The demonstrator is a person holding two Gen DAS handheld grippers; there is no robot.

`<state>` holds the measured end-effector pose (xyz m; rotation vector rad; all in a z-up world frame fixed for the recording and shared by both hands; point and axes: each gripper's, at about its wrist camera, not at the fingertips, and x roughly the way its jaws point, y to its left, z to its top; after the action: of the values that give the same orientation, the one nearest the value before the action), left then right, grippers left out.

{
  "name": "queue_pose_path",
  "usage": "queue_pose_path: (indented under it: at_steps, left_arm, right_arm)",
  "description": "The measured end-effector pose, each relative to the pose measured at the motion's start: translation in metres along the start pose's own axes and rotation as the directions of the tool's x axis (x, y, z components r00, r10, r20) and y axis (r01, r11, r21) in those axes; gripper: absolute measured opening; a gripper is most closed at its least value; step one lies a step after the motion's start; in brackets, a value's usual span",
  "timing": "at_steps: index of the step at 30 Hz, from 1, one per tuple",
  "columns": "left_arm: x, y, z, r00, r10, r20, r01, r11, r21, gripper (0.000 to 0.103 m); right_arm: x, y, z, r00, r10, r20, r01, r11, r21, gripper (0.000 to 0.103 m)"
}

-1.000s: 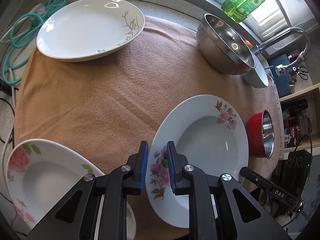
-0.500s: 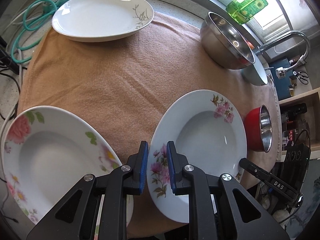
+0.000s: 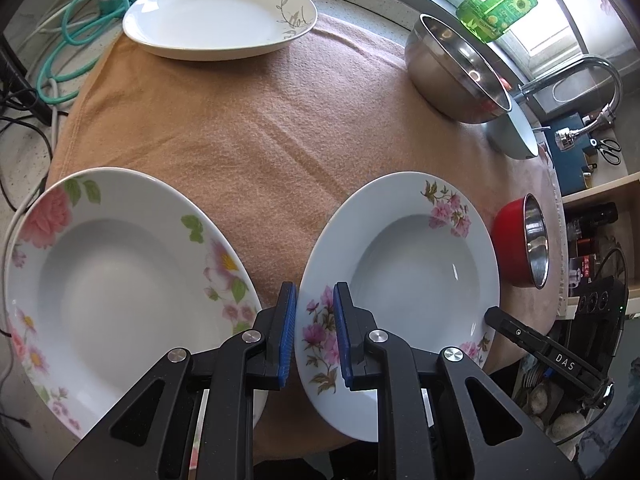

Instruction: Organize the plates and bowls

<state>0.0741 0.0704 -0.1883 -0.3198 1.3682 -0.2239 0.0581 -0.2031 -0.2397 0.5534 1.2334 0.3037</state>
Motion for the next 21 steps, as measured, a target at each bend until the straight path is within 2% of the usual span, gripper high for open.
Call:
queue_pose_path:
  at_steps: [21]
  left_arm:
    - [0.005,-0.011,-0.005,1.0,0.019,-0.003,-0.018,0.999,0.037,0.017]
  right_arm:
    - [0.0,-0.002,-0.012,1.0,0.005,-0.015,-0.005,1.0,0.005,0.014]
